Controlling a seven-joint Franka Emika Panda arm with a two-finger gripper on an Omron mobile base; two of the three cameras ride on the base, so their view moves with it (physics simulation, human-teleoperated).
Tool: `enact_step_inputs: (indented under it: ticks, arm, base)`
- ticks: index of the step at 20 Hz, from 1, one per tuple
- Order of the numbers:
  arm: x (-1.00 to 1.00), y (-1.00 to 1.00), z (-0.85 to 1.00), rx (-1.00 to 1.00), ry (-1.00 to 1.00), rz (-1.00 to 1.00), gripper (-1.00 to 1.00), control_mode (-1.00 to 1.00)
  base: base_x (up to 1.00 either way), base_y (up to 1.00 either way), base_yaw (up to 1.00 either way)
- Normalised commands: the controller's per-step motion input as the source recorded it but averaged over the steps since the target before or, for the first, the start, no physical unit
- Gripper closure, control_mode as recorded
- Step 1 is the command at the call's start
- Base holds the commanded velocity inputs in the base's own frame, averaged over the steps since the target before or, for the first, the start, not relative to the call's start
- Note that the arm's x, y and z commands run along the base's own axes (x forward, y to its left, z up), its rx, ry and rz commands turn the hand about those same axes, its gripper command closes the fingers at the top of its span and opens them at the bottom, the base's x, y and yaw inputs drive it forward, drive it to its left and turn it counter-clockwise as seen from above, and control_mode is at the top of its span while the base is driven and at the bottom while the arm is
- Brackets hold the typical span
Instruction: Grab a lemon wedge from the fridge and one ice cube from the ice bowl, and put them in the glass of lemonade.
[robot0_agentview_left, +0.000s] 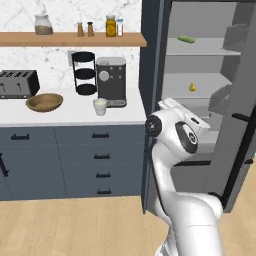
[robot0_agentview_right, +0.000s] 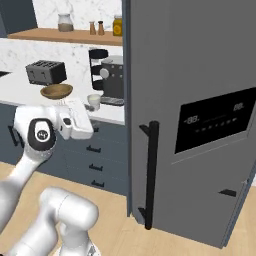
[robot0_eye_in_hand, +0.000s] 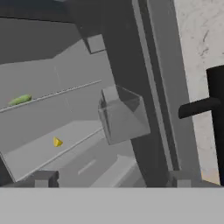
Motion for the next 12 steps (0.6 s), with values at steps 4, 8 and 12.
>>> enact_step_inputs:
  ticks: [4,8,12]
  arm:
    - [0.74,-0.52,-0.06,0.0,0.19,-0.55,-1.0,-1.0]
    - [0.48,-1.0,-0.11,0.0,0.08,-0.38,-1.0,-1.0]
    - [0.23,-1.0,-0.14,0.0,0.04,-0.28,-1.0,-1.0]
  base:
    - [0.0,0.0,0.0]
    - [0.0,0.0,0.0]
    - [0.0,0.0,0.0]
